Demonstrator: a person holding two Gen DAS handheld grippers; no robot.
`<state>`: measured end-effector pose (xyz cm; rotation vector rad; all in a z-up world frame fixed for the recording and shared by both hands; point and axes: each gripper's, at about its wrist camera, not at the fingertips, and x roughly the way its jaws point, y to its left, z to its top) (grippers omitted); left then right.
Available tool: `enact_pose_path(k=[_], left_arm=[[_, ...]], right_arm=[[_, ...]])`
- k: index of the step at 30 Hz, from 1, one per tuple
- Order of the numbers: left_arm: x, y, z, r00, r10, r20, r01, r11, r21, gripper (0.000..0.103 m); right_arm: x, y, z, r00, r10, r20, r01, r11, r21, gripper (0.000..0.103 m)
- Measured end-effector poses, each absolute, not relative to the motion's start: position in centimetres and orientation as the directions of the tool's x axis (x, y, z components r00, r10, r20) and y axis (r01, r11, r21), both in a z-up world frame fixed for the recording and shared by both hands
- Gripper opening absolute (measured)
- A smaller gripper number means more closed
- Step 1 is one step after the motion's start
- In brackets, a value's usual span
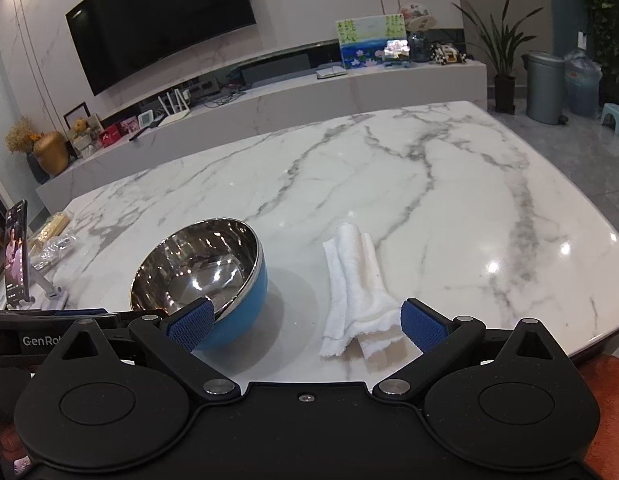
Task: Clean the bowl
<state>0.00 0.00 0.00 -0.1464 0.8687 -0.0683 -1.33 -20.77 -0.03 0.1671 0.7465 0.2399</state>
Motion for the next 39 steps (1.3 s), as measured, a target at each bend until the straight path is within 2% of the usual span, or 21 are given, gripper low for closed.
enact_pose_path(k=[3,19,26,39], left_arm=[[-0.16,-0.04,0.01,0.646,-0.120,-0.754,0.001,0.988,-0.156,0.073],[0.21,-0.16,0.08,0.626,-0.144,-0.766,0.007,0.984,-0.180,0.074],[0.24,-0.18,0.06,0.622,-0.110,-0.776,-0.015,0.988,-0.152,0.074],[0.24,0.26,0.15,0.624,-0.144,-0.768,-0.005,0.982,-0.189,0.074]], right_arm=[[-1.22,-20.70,-0.03,0.708,0.273,-0.651,-0.156,0.960,0.232,0.100],[-1.53,-20.74,0.08,0.717,0.281,-0.638,-0.163,0.957,0.238,0.100],[-1.35,-20.62,0.02,0.714,0.268,-0.647,-0.157,0.962,0.225,0.100],[-1.08,-20.52,0.11,0.714,0.264,-0.649,-0.154,0.963,0.222,0.100]])
